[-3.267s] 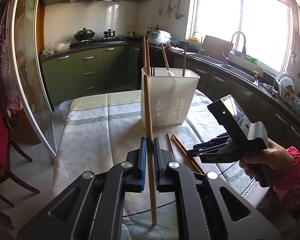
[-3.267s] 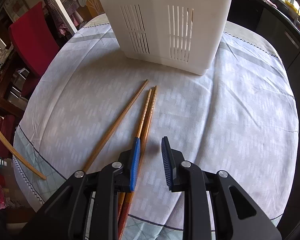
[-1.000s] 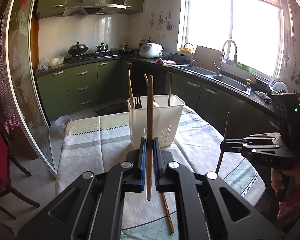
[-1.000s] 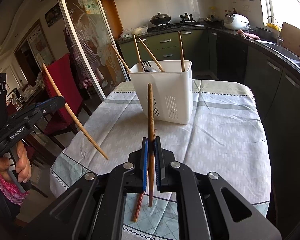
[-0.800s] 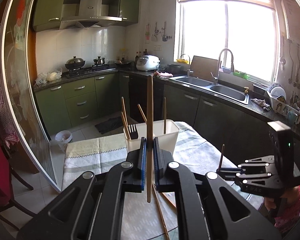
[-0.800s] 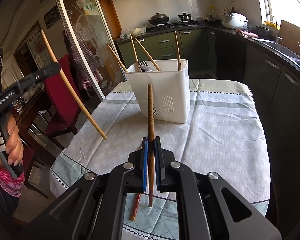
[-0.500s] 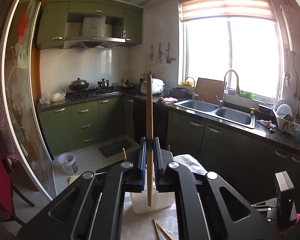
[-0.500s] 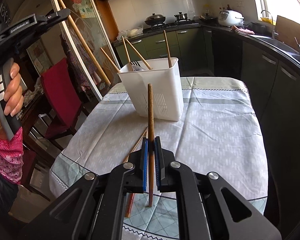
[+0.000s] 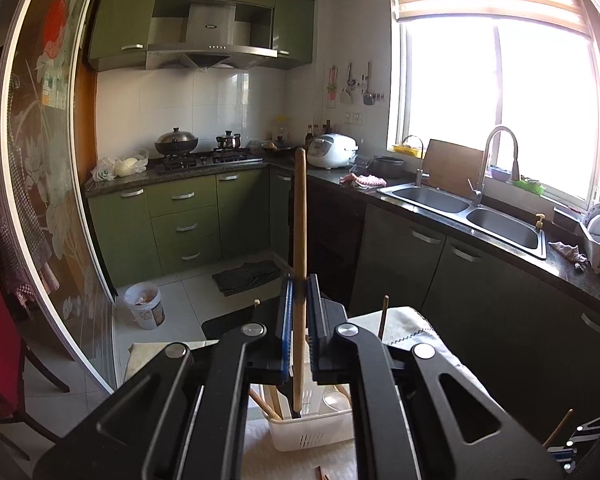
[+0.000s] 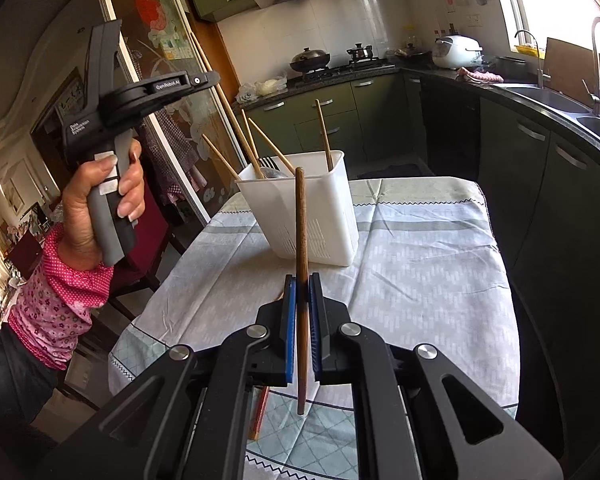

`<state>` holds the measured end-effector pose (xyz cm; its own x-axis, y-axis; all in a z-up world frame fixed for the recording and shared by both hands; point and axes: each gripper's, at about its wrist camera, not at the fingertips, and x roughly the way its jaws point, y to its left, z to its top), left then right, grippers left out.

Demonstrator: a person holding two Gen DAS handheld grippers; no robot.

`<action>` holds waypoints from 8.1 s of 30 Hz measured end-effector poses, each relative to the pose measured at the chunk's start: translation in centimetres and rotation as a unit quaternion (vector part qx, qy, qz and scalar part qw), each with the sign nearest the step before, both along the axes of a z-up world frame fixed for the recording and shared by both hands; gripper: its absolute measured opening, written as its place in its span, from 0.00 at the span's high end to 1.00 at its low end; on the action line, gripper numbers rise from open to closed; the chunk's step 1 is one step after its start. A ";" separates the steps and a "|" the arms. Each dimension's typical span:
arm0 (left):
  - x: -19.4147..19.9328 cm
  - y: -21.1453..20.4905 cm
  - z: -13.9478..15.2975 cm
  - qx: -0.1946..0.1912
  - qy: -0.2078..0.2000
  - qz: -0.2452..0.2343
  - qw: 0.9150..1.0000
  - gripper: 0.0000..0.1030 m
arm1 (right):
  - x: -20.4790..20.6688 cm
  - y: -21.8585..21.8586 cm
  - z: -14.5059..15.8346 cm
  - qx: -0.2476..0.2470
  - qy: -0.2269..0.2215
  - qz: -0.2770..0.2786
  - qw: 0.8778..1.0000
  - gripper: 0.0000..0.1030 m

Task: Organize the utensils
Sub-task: 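Lower the chopstick into the holder and open the left tool while the right carries its chopstick over, then lower the chopstick into the white holder with the right tool and open it, then lower the left tool onto a wooden chopstick on the cloth and close it, then lift the chopstick upright with the left tool while the right grasps another chopstick, then hold the chopstick upright with the left tool while the right lifts its chopstick upright, then carry both upright chopsticks to the white holder and lower them in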

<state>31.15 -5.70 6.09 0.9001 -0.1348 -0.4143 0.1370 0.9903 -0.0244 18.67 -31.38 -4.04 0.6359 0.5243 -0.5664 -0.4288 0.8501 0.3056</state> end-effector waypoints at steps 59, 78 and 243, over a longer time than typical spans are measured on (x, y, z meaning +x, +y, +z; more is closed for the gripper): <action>-3.9 -0.7 -18.7 0.072 0.329 -0.046 0.940 0.79 | 8.8 2.0 5.6 0.001 -0.073 -0.070 0.995 0.81; -1.4 -2.9 -22.5 0.081 0.390 -0.048 0.916 0.79 | -0.3 -8.1 -0.8 0.053 -0.012 -0.107 0.993 0.81; -16.6 7.0 -10.1 -0.016 0.033 0.027 0.999 0.95 | 0.0 6.3 0.2 -0.062 0.007 0.049 0.997 0.94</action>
<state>14.57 1.26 -3.97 0.8773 -0.1008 -0.4692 0.0803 0.9947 -0.0636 18.68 -25.05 -3.88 0.5768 0.5089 -0.6389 -0.5077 0.8361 0.2077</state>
